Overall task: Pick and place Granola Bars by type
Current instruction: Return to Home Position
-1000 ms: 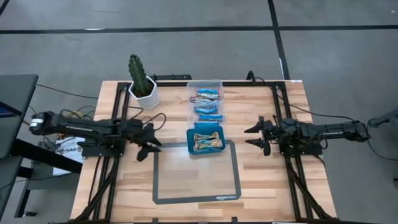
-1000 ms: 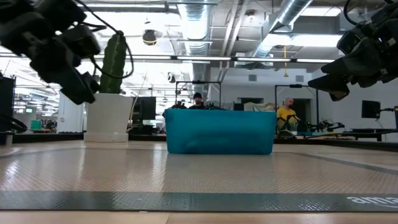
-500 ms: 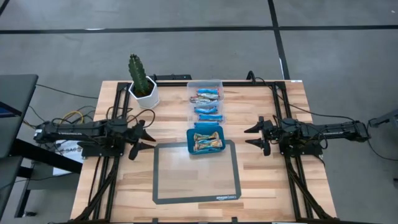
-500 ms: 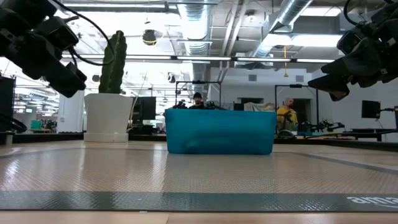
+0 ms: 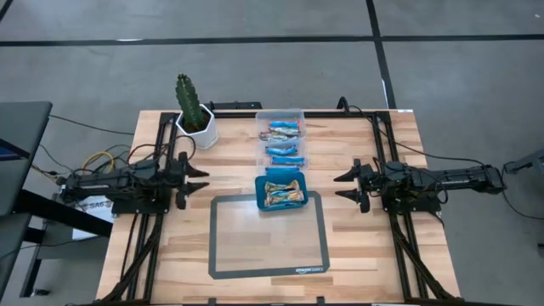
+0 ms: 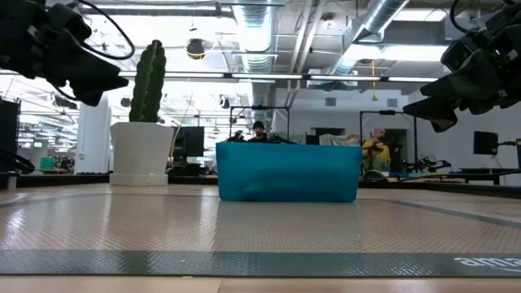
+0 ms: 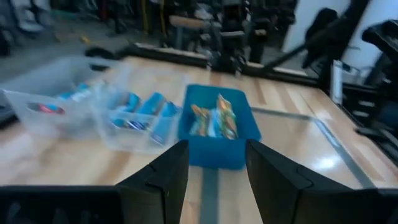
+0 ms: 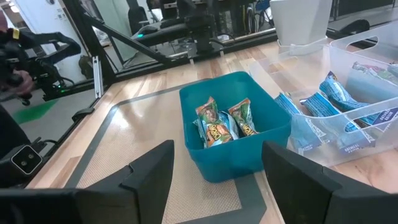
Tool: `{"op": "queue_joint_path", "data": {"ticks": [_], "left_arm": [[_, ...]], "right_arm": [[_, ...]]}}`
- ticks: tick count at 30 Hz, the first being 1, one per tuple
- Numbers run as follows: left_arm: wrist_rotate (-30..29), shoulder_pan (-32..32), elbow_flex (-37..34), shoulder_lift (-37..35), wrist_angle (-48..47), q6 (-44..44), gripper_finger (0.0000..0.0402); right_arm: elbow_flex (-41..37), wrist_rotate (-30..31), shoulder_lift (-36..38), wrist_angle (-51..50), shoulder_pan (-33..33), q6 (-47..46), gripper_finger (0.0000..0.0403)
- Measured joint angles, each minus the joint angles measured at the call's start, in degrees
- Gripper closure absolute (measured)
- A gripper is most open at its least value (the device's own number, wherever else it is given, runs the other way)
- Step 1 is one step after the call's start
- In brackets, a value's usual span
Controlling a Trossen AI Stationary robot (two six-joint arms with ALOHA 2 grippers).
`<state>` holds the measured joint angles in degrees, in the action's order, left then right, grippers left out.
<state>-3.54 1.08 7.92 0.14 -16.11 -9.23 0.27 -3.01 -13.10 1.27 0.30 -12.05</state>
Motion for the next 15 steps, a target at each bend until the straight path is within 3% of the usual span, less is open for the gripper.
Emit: {"op": "queue_joint_path", "data": {"ticks": [12,15], "left_arm": [[-1.71,0.02,-7.30,0.07,18.89,0.88,0.0251],[-2.56,0.02,-7.32,0.09,19.07,1.48,0.0251]], "right_arm": [[0.00,0.00,-0.02,0.01,0.00,-0.01,0.0168],[0.00,0.00,0.00,0.01,-0.01,0.00,0.0168]]}}
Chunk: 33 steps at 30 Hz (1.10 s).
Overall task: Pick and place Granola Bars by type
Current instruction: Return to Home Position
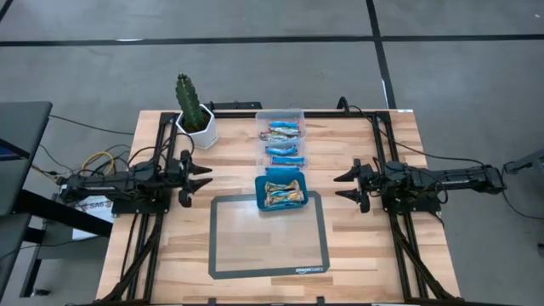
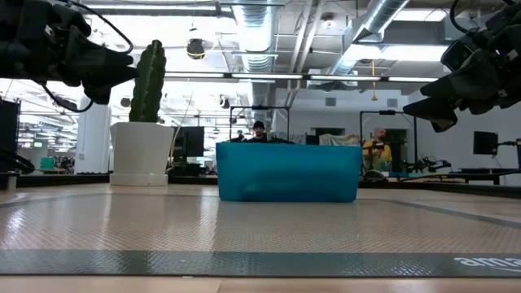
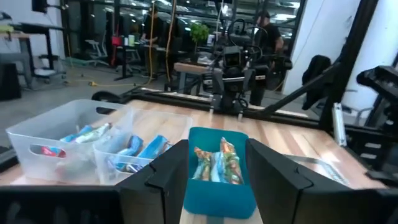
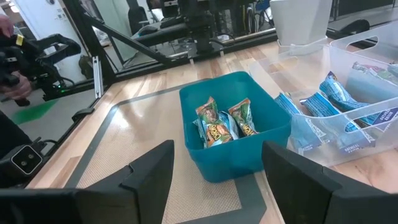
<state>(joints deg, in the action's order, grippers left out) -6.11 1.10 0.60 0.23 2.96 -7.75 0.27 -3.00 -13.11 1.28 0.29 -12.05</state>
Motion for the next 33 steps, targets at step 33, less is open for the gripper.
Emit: {"op": "queue_joint_path", "data": {"ticks": [33], "left_arm": [[2.77,0.00,-0.17,1.64,-0.50,5.36,0.0251]], "right_arm": [[0.00,0.00,0.00,0.00,0.01,-0.01,0.0168]]}}
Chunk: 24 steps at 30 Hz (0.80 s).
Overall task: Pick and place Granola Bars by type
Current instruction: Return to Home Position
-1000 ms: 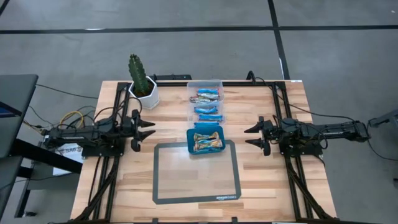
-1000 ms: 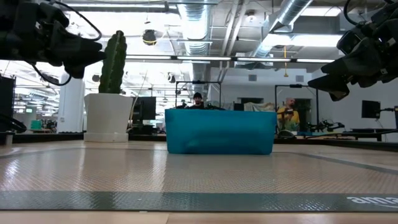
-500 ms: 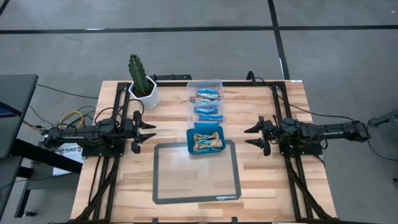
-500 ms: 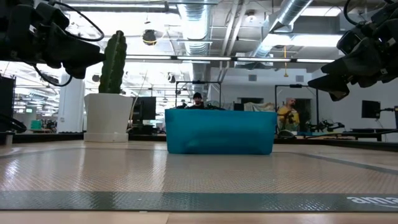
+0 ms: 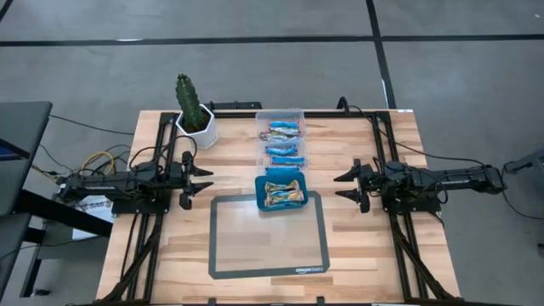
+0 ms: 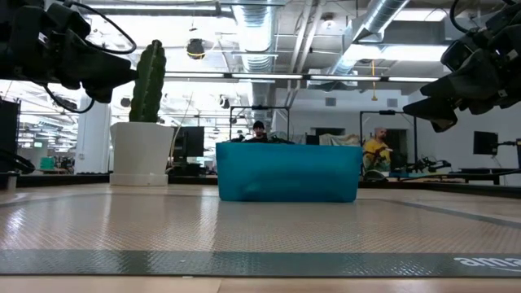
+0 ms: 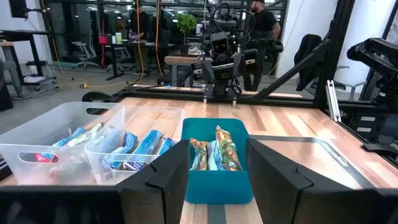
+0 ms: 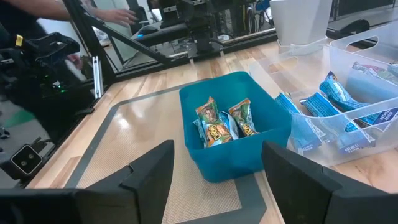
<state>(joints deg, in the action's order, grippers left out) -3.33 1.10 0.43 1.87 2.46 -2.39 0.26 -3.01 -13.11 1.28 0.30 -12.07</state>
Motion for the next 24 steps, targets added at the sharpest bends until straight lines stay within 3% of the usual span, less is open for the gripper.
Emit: {"op": "queue_joint_path", "data": {"ticks": [24], "left_arm": [[-0.04,0.01,-0.04,0.00,0.00,-0.26,0.0251]], "right_arm": [[0.01,0.00,-0.01,0.00,0.00,0.01,0.0168]]}}
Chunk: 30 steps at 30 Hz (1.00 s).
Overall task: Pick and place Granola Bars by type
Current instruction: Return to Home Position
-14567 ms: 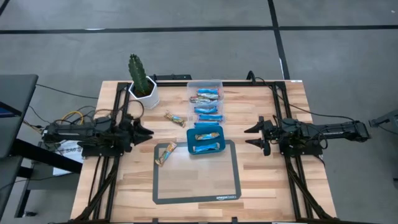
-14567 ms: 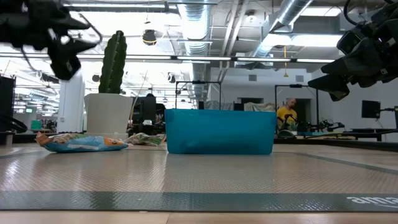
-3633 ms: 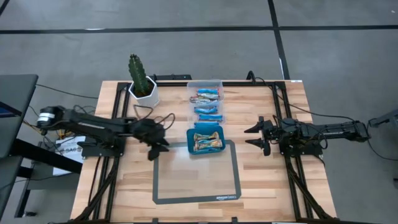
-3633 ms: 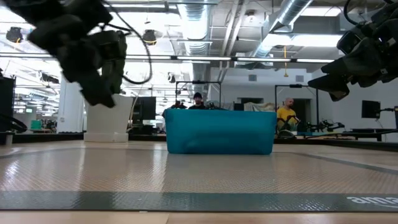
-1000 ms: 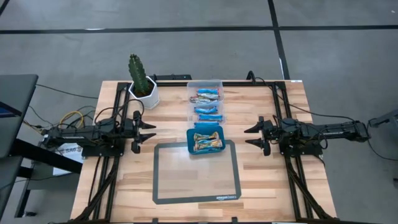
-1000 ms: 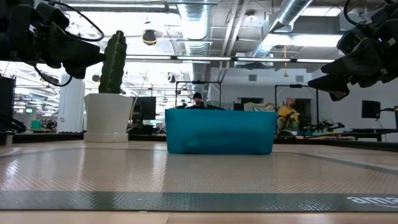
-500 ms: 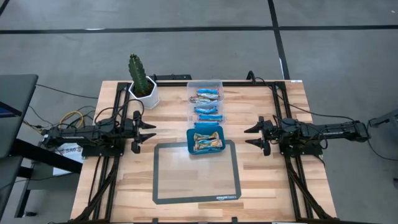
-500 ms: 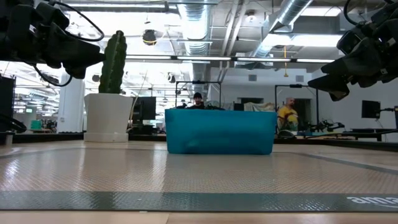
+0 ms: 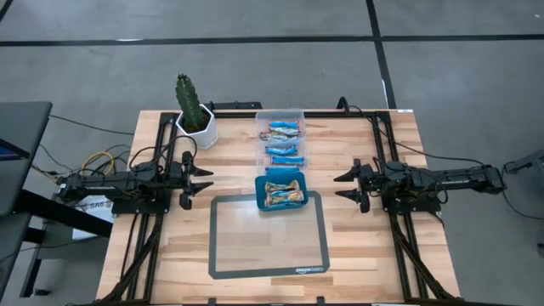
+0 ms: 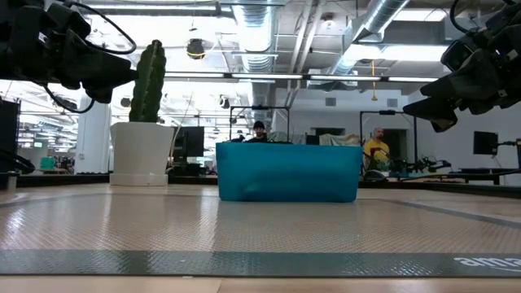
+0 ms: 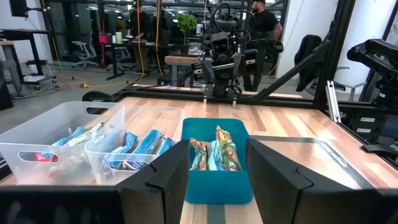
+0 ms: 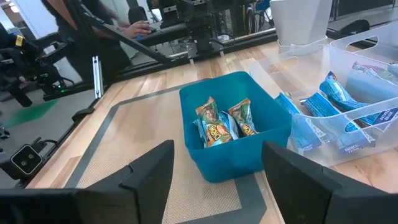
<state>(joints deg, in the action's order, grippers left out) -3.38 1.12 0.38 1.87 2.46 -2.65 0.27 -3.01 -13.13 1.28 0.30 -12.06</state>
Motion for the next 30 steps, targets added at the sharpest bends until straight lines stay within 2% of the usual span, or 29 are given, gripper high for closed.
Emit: {"op": "queue_joint_path", "data": {"ticks": [30], "left_arm": [[-0.02,0.01,0.00,0.00,-0.02,0.02,0.0252]], "right_arm": [[-0.02,0.00,0.02,0.00,-0.02,0.00,0.0168]]}}
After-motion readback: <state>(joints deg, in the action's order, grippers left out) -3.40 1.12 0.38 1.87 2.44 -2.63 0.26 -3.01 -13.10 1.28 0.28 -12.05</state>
